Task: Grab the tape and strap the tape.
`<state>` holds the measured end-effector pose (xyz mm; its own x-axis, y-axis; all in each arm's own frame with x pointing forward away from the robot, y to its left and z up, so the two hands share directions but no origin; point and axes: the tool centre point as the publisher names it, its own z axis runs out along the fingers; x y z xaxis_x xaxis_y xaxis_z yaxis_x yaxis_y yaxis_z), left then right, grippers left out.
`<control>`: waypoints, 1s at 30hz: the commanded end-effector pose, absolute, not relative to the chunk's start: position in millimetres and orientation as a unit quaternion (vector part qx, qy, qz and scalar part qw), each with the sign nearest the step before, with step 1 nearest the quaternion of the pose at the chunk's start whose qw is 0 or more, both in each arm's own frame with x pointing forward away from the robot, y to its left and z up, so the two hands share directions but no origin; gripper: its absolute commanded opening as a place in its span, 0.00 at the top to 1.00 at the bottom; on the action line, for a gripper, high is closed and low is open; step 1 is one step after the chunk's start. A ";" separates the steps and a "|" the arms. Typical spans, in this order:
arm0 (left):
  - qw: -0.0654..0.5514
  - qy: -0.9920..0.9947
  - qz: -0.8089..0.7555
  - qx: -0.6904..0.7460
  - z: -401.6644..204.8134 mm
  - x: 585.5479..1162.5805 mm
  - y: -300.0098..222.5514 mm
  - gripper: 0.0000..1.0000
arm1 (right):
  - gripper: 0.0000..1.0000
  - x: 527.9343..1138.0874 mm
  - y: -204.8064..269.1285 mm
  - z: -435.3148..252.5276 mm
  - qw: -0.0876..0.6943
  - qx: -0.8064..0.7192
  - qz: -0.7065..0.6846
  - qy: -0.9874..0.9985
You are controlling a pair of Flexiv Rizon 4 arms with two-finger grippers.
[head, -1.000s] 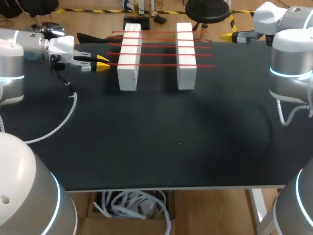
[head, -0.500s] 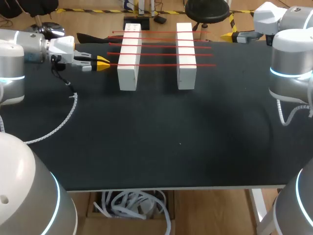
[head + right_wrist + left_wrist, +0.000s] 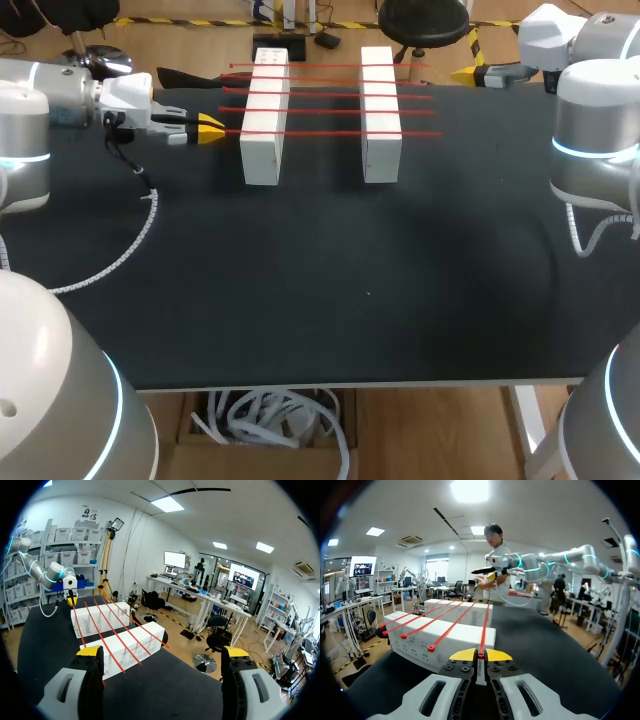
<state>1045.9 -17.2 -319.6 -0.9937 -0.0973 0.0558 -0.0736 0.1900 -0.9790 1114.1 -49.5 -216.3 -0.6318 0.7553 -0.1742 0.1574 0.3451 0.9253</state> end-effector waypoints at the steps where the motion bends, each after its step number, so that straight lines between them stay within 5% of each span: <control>1: 0.005 0.769 -0.637 -0.059 -312.3 1046.9 -13.5 1.00 | 0.00 1114.2 -49.6 -216.4 0.307 0.300 0.487 0.761; 30: 0.034 0.663 -0.745 -0.064 -176.1 1059.0 -13.6 1.00 | 0.00 1114.2 -49.6 -216.4 0.307 0.300 0.487 0.761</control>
<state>1061.4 -13.6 -181.9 -0.9902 -0.1315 0.0463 -0.0311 -0.1158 -0.9928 1114.1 -49.5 -216.3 -0.6319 0.7553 -0.1742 0.1574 0.3451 0.9253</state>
